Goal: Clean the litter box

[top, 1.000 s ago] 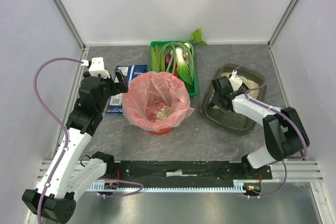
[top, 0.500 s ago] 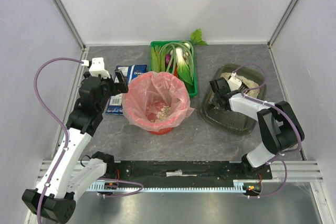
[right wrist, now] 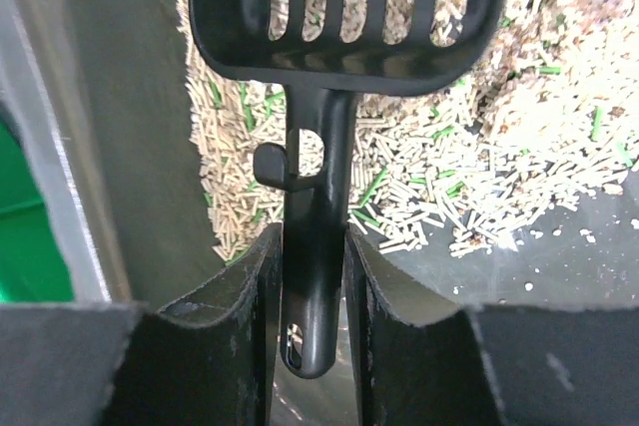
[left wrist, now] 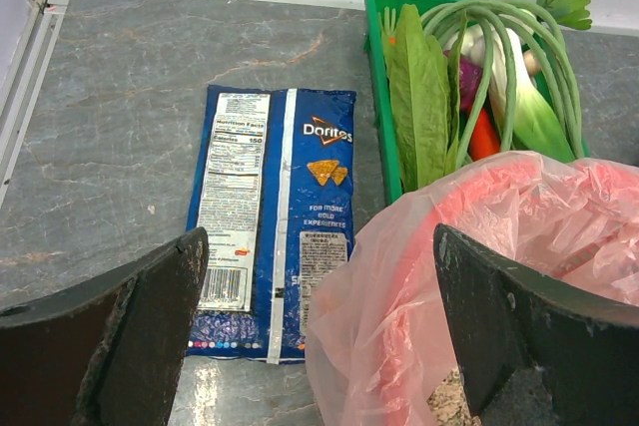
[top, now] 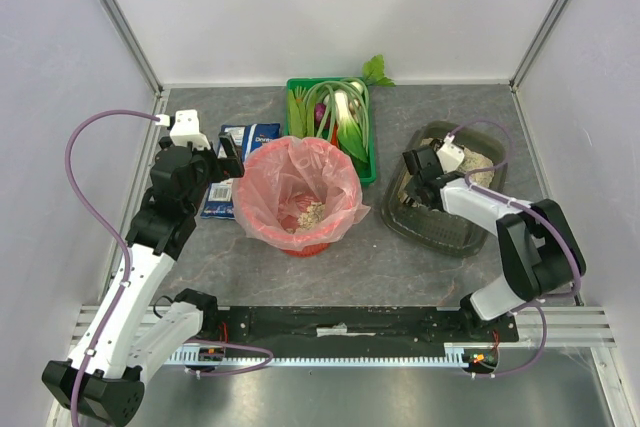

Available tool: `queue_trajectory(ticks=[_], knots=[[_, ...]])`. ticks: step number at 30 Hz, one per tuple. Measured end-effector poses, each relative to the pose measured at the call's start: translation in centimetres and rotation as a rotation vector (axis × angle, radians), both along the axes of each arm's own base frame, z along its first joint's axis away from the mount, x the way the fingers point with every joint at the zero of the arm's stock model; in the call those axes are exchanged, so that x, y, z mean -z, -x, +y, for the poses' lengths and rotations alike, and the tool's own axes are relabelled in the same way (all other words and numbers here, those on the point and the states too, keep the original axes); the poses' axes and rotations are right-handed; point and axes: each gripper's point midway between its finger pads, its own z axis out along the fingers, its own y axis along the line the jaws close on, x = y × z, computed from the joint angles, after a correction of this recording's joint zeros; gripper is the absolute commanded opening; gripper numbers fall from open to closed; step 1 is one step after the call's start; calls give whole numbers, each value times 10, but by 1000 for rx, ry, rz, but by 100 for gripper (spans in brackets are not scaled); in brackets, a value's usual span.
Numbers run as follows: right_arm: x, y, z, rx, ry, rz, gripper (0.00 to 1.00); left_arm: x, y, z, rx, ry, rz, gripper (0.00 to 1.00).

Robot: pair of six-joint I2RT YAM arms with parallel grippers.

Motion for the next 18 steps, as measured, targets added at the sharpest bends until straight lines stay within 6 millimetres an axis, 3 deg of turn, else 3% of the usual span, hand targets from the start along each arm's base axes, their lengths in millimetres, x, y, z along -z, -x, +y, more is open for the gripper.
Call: queue_trajectory(ticks=[7,12,18], knots=[[-21,-5,-10,23,-14,-56,28,0,0,2,-10,-4,0,99],[-25,1,-22,30,0,-55,15,-1,0,3,-17,-5,-3,99],[-38,9,-29,-1,24,-59,11,-1,0,4,-19,-6,-5,99]])
